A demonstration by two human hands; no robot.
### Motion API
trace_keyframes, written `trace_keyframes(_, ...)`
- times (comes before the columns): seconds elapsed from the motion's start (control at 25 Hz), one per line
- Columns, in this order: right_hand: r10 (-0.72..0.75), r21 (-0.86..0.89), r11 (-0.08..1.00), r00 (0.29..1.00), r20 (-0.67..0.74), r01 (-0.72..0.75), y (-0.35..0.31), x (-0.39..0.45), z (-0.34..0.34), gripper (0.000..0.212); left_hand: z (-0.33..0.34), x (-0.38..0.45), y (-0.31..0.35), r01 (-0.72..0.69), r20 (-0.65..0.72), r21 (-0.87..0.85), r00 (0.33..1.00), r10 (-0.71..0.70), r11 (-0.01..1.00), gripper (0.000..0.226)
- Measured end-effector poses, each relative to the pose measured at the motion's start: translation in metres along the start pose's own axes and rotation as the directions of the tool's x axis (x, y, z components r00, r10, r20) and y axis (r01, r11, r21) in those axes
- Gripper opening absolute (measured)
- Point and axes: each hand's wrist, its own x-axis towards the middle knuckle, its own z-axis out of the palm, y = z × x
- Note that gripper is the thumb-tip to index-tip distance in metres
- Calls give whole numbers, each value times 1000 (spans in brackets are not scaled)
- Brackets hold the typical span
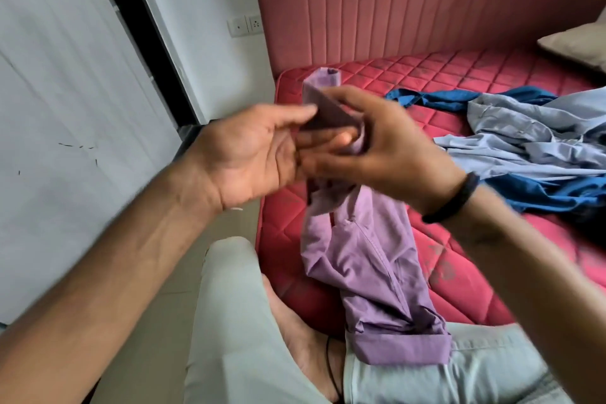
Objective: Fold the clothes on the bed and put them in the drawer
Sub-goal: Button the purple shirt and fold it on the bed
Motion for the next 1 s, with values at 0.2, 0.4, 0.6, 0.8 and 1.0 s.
trace_keyframes(0.2,70,-46,997,997,14,-69,-22,-9,-108,25,10,33,13,-309,-85,577,898,432,756,69)
trace_keyframes(0.4,189,-315,934,981,44,-166,-26,4,-162,36,47,74,-13,-424,102,741,838,537,520,30)
trace_keyframes(0.6,263,-238,942,961,86,-237,-30,18,-176,45,50,81,34,-462,185,783,812,553,416,80)
trace_keyframes(0.8,142,-643,753,989,-47,-139,-50,43,-165,30,40,72,70,-352,209,933,705,678,79,22)
trace_keyframes(1.0,264,-344,890,953,-151,-301,-62,67,-133,19,52,41,97,-221,-219,735,818,532,641,23)
